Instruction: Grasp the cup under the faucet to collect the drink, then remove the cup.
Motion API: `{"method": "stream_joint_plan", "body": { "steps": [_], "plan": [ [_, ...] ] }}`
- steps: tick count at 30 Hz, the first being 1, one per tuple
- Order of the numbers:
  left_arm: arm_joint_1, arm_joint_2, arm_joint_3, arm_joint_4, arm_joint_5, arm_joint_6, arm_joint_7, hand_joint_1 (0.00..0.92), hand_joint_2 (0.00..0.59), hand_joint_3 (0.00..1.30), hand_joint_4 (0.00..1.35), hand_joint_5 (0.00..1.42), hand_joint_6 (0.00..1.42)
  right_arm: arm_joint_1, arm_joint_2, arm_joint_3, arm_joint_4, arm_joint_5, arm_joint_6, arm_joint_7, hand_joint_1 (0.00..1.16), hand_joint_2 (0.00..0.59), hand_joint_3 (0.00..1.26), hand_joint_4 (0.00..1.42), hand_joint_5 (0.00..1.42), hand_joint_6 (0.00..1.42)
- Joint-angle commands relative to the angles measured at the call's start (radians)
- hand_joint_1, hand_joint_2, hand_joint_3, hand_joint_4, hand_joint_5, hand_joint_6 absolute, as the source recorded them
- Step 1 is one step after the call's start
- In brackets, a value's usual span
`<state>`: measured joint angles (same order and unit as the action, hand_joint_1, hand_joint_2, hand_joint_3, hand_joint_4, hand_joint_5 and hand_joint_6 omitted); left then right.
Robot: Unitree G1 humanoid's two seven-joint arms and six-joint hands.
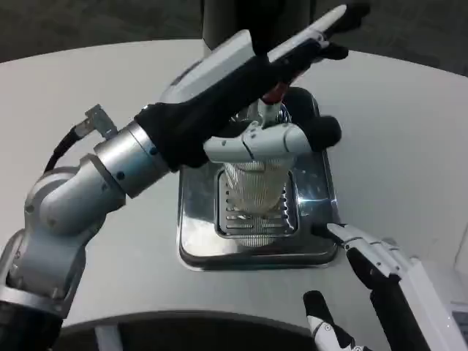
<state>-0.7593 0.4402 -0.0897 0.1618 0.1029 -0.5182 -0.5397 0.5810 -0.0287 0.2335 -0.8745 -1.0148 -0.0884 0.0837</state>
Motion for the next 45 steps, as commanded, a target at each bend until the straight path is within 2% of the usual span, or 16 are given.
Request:
{"method": "stream_joint_plan", "body": {
  "steps": [1, 5, 8, 12, 17, 20, 26, 29, 35, 36, 45],
  "plan": [
    [0.004, 0.039, -0.038, -0.049, 0.117, -0.061, 0.02, 0.0, 0.134, 0.0, 0.0, 0.11, 0.09, 0.028, 0.007, 0.006, -0.004, 0.008, 0.002, -0.021, 0.47, 0.481, 0.22, 0.17, 0.2, 0.18],
    [0.014, 0.055, -0.042, -0.071, 0.155, -0.08, 0.04, 0.0, 0.139, 0.0, 0.0, 0.1, 0.08, 0.042, 0.012, 0.009, -0.004, 0.008, 0.0, -0.029, 0.47, 0.481, 0.23, 0.17, 0.19, 0.19],
    [0.021, 0.067, -0.044, -0.083, 0.169, -0.09, 0.048, 0.0, 0.141, 0.0, 0.0, 0.09, 0.08, 0.049, 0.018, 0.005, 0.008, 0.04, 0.004, -0.039, 0.47, 0.476, 0.2, 0.15, 0.18, 0.21],
    [0.028, 0.082, -0.047, -0.091, 0.187, -0.099, 0.063, 0.0, 0.142, 0.0, 0.0, 0.09, 0.07, 0.014, 0.019, -0.009, 0.036, 0.077, 0.016, -0.034, 0.46, 0.454, 0.17, 0.12, 0.15, 0.23],
    [0.041, 0.089, -0.047, -0.096, 0.204, -0.109, 0.085, 0.0, 0.143, 0.0, 0.0, 0.08, 0.06, -0.108, -0.02, -0.094, 0.114, 0.197, 0.054, 0.016, 0.49, 0.388, 0.1, 0.04, 0.09, 0.26],
    [0.047, 0.089, -0.047, -0.096, 0.198, -0.111, 0.094, 0.0, 0.145, 0.0, 0.0, 0.08, 0.06, -0.188, -0.035, -0.136, 0.176, 0.257, 0.073, 0.012, 0.51, 0.353, 0.07, 0.02, 0.07, 0.25],
    [0.048, 0.087, -0.055, -0.098, 0.197, -0.109, 0.098, 0.0, 0.147, 0.0, 0.0, 0.08, 0.06, -0.337, -0.06, -0.179, 0.311, 0.352, 0.096, -0.004, 0.55, 0.289, 0.01, 0.0, 0.03, 0.24],
    [0.048, 0.084, -0.058, -0.099, 0.194, -0.106, 0.097, 0.0, 0.148, 0.0, 0.0, 0.08, 0.06, -0.383, -0.059, -0.178, 0.353, 0.379, 0.102, -0.016, 0.56, 0.274, 0.0, 0.0, 0.02, 0.22],
    [0.05, 0.08, -0.059, -0.1, 0.193, -0.102, 0.104, 0.0, 0.152, 0.0, 0.0, 0.08, 0.06, -0.473, -0.034, -0.144, 0.437, 0.411, 0.118, -0.044, 0.57, 0.257, 0.0, 0.0, 0.02, 0.22],
    [0.051, 0.08, -0.059, -0.099, 0.193, -0.102, 0.106, 0.0, 0.152, 0.0, 0.0, 0.08, 0.06, -0.494, -0.031, -0.139, 0.459, 0.419, 0.12, -0.048, 0.59, 0.233, 0.0, 0.0, 0.01, 0.21],
    [0.054, 0.086, -0.067, -0.088, 0.191, -0.104, 0.103, 0.0, 0.152, 0.0, 0.0, 0.08, 0.06, -0.678, -0.032, -0.128, 0.635, 0.462, 0.113, -0.098, 0.67, 0.198, 0.0, 0.0, 0.0, 0.15]
  ]
}}
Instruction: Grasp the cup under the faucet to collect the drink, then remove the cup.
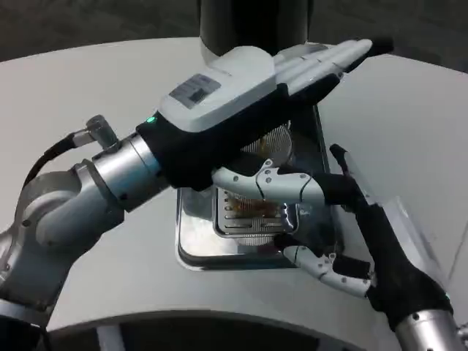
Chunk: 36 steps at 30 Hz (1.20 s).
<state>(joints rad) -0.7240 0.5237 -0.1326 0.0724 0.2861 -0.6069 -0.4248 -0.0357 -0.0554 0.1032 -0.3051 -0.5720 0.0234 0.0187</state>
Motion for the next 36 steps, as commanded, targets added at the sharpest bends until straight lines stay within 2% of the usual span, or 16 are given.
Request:
{"method": "stream_joint_plan", "body": {
  "steps": [1, 5, 11, 15, 17, 24, 36],
  "plan": [
    [0.018, 0.003, -0.025, 0.001, 0.008, -0.015, -0.012, 0.0, 0.152, 0.0, 0.0, 0.08, 0.06, -0.079, -0.006, 0.003, 0.085, 0.024, -0.001, -0.041, 0.67, 0.197, 0.0, 0.0, 0.0, 0.15],
    [0.019, 0.007, -0.023, 0.002, 0.004, -0.015, -0.012, 0.0, 0.152, 0.0, 0.0, 0.08, 0.06, -0.154, 0.0, 0.009, 0.179, 0.044, -0.006, -0.072, 0.67, 0.186, 0.0, 0.0, 0.0, 0.13],
    [0.021, 0.018, -0.017, 0.007, -0.002, -0.016, -0.014, 0.0, 0.152, 0.0, 0.0, 0.08, 0.06, -0.211, 0.005, 0.027, 0.264, 0.077, -0.021, -0.097, 0.68, 0.176, 0.0, 0.0, 0.0, 0.12],
    [0.022, 0.026, -0.015, 0.008, -0.002, -0.015, -0.013, 0.0, 0.152, 0.0, 0.0, 0.08, 0.06, -0.246, 0.0, 0.052, 0.295, 0.065, -0.022, -0.113, 0.71, 0.17, 0.0, 0.0, 0.0, 0.11],
    [0.024, 0.028, -0.014, 0.008, -0.003, -0.015, -0.012, 0.0, 0.153, 0.0, 0.0, 0.08, 0.06, -0.267, 0.012, 0.055, 0.319, 0.075, -0.019, -0.126, 0.71, 0.17, 0.0, 0.0, 0.0, 0.11],
    [0.027, 0.042, -0.006, 0.01, -0.009, -0.017, -0.013, 0.0, 0.156, 0.0, 0.0, 0.08, 0.06, -0.319, 0.038, 0.053, 0.388, 0.118, -0.021, -0.168, 0.73, 0.164, 0.0, 0.0, 0.0, 0.08],
    [0.037, 0.065, 0.005, 0.016, -0.044, -0.017, -0.021, 0.0, 0.157, 0.0, 0.0, 0.08, 0.06, -0.375, 0.062, 0.056, 0.489, 0.152, -0.052, -0.24, 0.73, 0.158, 0.0, 0.0, 0.0, 0.08]
  ]
}}
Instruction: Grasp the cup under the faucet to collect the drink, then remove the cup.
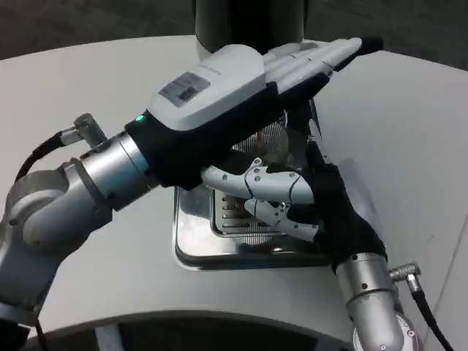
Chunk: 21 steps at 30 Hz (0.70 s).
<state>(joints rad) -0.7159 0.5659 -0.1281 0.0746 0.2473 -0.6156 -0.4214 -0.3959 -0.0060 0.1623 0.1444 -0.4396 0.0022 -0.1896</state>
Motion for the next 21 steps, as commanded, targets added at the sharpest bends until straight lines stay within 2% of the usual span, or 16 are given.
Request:
{"method": "stream_joint_plan", "body": {
  "steps": [1, 12, 21],
  "plan": [
    [0.029, 0.026, 0.001, 0.016, -0.006, -0.009, -0.024, 0.0, 0.157, 0.0, 0.0, 0.08, 0.06, -0.018, 0.015, -0.002, 0.048, 0.023, -0.036, -0.036, 0.73, 0.157, 0.0, 0.0, 0.0, 0.08],
    [0.035, 0.031, -0.003, 0.009, -0.001, -0.006, -0.024, 0.0, 0.157, 0.0, 0.0, 0.08, 0.06, -0.041, 0.016, 0.022, 0.096, 0.033, -0.078, -0.043, 0.74, 0.154, 0.0, 0.0, 0.0, 0.11],
    [0.034, 0.027, -0.004, 0.004, 0.006, -0.001, -0.02, 0.0, 0.173, 0.0, 0.0, 0.08, 0.06, -0.081, -0.006, 0.025, 0.141, 0.024, -0.091, -0.052, 0.75, 0.156, 0.0, 0.0, 0.0, 0.1]
  ]
}}
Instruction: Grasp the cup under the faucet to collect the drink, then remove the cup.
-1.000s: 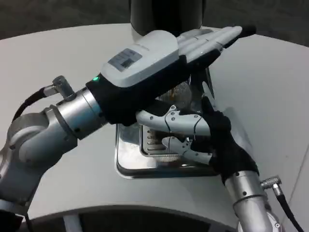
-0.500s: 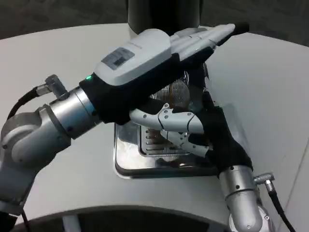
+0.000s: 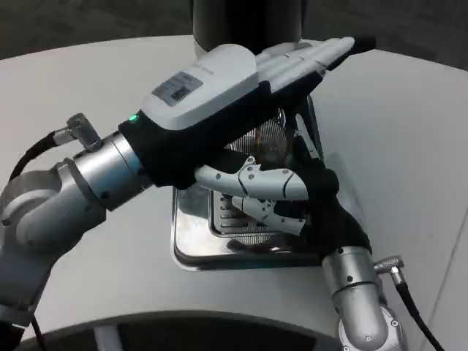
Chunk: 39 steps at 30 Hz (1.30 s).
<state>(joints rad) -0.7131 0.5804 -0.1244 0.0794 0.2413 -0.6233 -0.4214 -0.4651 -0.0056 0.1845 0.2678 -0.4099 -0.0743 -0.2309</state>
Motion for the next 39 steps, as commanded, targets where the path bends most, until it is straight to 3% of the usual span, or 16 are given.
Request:
{"method": "stream_joint_plan", "body": {
  "steps": [1, 17, 25, 35, 39],
  "plan": [
    [0.032, 0.012, -0.008, -0.001, 0.013, 0.007, -0.02, 0.0, 0.173, 0.0, 0.0, 0.08, 0.06, -0.014, -0.006, 0.002, 0.02, -0.004, -0.014, -0.013, 0.75, 0.156, 0.0, 0.0, 0.0, 0.1],
    [0.044, 0.017, 0.008, -0.022, 0.011, 0.013, -0.015, 0.0, 0.176, 0.0, 0.0, 0.07, 0.06, -0.041, 0.014, -0.001, 0.078, 0.027, -0.041, -0.025, 0.75, 0.165, 0.0, 0.0, 0.0, 0.11],
    [0.09, -0.039, 0.111, -0.007, -0.169, -0.041, 0.037, 0.0, 0.187, 0.05, 0.0, 0.11, 0.07, -0.05, 0.019, 0.008, 0.089, 0.025, -0.049, -0.026, 0.76, 0.168, 0.0, 0.0, 0.0, 0.14],
    [0.173, -0.016, 0.196, -0.046, -0.268, 0.007, 0.01, 0.0, 0.192, 0.09, 0.0, 0.14, 0.1, -0.066, 0.04, 0.007, 0.135, 0.032, -0.064, -0.047, 0.76, 0.17, 0.0, 0.01, 0.03, 0.17],
    [0.2, -0.002, 0.22, -0.055, -0.279, 0.019, 0.005, 0.0, 0.192, 0.1, 0.0, 0.14, 0.1, -0.08, 0.054, -0.007, 0.177, 0.05, -0.089, -0.062, 0.82, 0.176, 0.11, 0.16, 0.14, 0.26]
  ]
}}
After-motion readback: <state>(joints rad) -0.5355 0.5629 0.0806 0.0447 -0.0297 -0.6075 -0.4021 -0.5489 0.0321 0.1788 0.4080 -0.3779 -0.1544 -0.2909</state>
